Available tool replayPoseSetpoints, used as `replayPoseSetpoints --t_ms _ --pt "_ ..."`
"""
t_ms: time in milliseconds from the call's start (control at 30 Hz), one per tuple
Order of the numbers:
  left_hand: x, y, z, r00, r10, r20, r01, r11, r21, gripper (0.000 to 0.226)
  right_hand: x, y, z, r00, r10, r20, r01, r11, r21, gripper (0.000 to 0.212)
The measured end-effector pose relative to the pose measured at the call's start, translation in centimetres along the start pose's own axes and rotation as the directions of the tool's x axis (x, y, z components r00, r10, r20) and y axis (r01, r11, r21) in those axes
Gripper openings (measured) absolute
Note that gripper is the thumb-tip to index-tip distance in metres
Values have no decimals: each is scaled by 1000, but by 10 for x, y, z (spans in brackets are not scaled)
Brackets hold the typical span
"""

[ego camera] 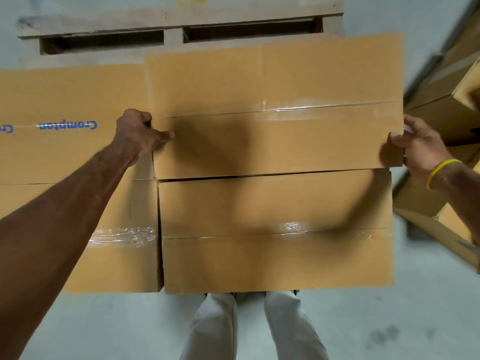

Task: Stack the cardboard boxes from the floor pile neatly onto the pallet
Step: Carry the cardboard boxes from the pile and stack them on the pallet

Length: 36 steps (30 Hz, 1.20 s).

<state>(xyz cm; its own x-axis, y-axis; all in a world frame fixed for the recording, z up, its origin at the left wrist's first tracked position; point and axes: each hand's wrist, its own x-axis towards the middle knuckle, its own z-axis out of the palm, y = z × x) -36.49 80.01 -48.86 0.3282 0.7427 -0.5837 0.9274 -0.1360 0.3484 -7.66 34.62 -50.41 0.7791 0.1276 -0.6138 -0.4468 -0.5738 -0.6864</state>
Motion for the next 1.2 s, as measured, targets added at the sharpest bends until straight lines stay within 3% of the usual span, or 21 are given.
replayPoseSetpoints --t_ms 167,267,433,600,733,833,1000,1200 --pt "-3 3 9 998 -22 -52 22 1000 -11 39 -1 3 7 1000 17 -16 -17 1000 -5 47" --pt "-3 3 9 994 -49 -98 47 999 -17 64 3 7 10 1000 17 -17 -18 1000 -10 46" --pt "-5 6 12 986 -51 -160 51 999 -1 74 10 13 10 999 27 -20 -28 999 -40 46" --pt "-6 9 16 978 -46 -201 55 998 39 102 15 19 11 999 30 -9 -31 999 -38 48" --pt "-8 9 16 977 -52 -209 61 997 39 71 15 21 12 999 34 -2 -34 999 -23 47" --pt "-7 8 16 966 -51 -252 62 997 37 84 14 22 11 999 33 -5 -34 999 -42 46" --pt "-10 -1 22 970 19 -243 -13 1000 24 77 18 24 13 999 28 -17 -29 997 -70 45" --pt "-11 -14 19 962 175 -210 -147 978 146 82 19 31 20 996 -16 -91 10 997 -71 41"
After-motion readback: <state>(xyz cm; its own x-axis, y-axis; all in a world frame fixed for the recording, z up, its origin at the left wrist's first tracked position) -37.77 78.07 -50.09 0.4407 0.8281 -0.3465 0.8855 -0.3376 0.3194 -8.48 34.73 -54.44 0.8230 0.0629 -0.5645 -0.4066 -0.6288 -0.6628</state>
